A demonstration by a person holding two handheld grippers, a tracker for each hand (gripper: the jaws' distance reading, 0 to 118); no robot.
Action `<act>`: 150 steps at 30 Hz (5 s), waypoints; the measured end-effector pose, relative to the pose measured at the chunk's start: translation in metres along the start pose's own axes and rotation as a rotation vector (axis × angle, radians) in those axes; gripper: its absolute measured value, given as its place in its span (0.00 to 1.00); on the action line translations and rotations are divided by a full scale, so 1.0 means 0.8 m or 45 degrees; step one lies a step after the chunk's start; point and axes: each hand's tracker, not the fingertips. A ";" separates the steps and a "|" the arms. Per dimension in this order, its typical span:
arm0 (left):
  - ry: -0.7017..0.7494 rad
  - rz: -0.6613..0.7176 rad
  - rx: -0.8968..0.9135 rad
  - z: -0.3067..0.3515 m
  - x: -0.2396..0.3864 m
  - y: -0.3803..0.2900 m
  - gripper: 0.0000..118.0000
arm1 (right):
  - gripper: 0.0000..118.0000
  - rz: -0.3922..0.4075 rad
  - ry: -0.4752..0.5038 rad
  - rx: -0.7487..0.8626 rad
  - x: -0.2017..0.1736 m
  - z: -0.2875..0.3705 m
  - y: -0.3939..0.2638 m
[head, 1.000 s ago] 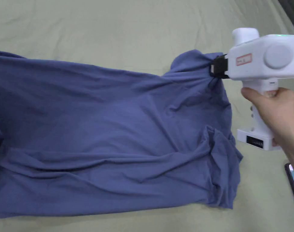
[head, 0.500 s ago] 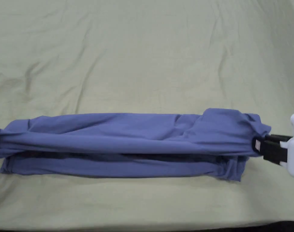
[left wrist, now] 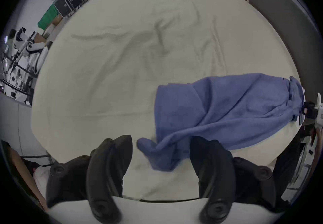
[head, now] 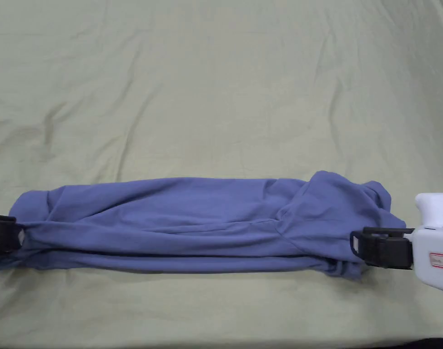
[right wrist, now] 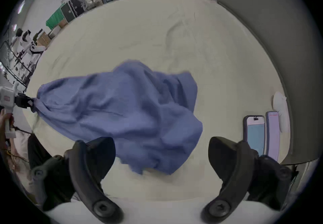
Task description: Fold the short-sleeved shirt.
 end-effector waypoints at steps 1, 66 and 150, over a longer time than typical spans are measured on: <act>0.025 0.000 0.044 0.019 0.002 -0.002 0.64 | 0.96 -0.037 0.019 0.025 -0.002 0.016 0.002; -0.415 -0.244 0.057 0.021 0.142 0.056 0.07 | 0.02 -0.067 0.252 0.371 -0.063 0.085 0.021; -0.626 0.232 0.049 0.054 0.020 0.030 0.09 | 0.02 -0.183 0.236 0.244 -0.008 0.075 -0.013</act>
